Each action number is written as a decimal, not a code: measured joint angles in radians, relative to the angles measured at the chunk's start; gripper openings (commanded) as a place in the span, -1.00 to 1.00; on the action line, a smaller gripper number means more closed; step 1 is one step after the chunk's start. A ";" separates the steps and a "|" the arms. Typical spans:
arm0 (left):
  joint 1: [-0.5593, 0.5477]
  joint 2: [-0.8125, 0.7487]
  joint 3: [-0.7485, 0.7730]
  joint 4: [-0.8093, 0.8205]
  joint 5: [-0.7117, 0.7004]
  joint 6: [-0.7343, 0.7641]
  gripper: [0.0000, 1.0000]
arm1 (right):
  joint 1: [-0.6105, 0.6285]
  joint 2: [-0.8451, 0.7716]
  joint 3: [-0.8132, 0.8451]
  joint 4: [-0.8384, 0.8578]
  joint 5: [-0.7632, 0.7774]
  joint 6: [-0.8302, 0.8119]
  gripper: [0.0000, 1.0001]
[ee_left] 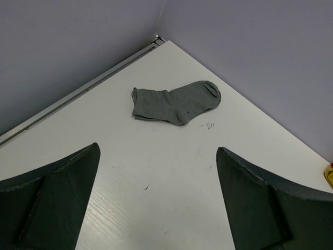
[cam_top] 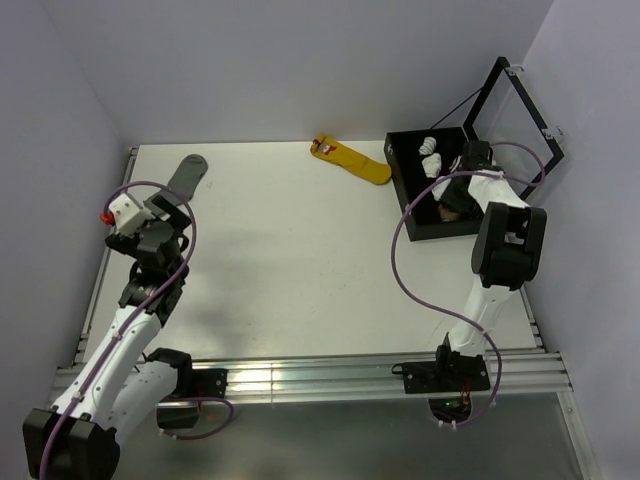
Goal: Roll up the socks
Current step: Place the sock in the storage box, then reset both arms
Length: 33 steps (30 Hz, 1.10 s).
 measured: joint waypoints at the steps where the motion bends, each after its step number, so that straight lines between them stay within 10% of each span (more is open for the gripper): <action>1: 0.000 -0.002 0.000 -0.002 0.010 0.000 0.99 | -0.001 -0.017 0.000 -0.005 -0.008 0.000 -0.12; 24: -0.006 -0.233 0.201 -0.233 0.186 -0.010 0.99 | -0.010 -1.032 -0.163 0.000 -0.113 0.024 0.99; 33: -0.009 -0.282 0.378 -0.496 0.193 0.029 0.99 | 0.007 -1.321 -0.278 -0.009 -0.093 0.017 1.00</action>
